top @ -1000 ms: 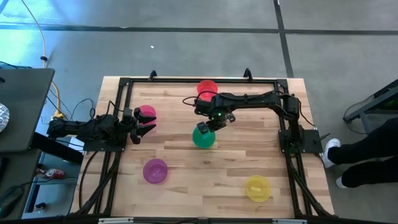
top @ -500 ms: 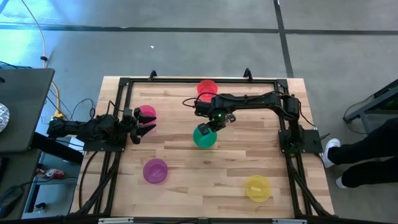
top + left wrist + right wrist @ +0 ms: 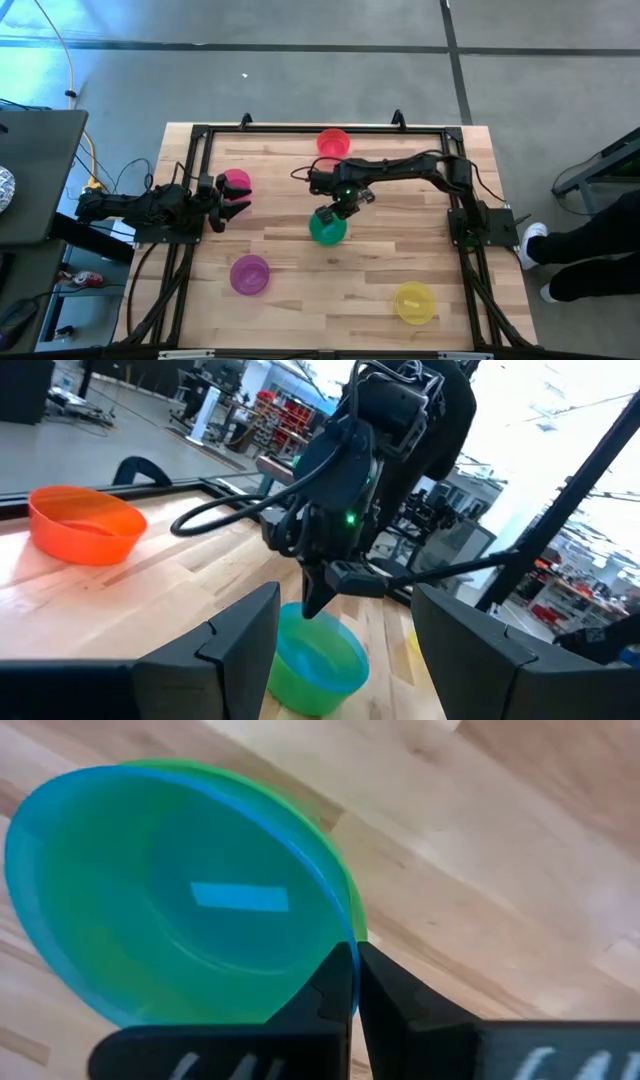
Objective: Nest bowls inside each other
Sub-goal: Stack the blue bowl on the green bowl
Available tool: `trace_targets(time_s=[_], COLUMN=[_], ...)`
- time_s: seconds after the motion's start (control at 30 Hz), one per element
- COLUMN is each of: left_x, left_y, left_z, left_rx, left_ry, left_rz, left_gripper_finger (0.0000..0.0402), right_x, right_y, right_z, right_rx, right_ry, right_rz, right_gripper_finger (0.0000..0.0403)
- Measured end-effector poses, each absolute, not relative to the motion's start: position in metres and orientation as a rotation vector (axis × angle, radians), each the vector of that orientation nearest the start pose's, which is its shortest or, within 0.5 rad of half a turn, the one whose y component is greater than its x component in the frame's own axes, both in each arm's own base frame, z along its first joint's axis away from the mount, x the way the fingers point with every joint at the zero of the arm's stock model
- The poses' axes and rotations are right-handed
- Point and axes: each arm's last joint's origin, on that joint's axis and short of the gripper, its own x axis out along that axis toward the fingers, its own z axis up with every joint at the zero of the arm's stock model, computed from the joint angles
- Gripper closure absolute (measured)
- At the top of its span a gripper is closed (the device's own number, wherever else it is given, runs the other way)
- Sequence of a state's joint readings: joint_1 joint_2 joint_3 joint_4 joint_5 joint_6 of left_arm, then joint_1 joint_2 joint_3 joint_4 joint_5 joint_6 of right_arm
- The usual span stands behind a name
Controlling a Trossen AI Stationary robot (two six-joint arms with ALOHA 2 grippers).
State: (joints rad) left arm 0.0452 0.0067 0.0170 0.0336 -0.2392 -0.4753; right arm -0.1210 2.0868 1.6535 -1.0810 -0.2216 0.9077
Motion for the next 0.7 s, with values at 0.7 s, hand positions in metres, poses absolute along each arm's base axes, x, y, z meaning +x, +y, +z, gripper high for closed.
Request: trace_targets(time_s=[0.7], left_x=[0.0958], left_y=[0.0111], left_z=[0.1720], left_rx=[-0.488], left_ry=[-0.112], left_rz=[0.265], left_gripper_finger=[0.0186], right_x=[0.4043], right_y=[-0.0395], right_z=[0.1946], right_rx=[0.981], right_ry=[1.420], right_rz=[-0.508], right_gripper_finger=[0.0255])
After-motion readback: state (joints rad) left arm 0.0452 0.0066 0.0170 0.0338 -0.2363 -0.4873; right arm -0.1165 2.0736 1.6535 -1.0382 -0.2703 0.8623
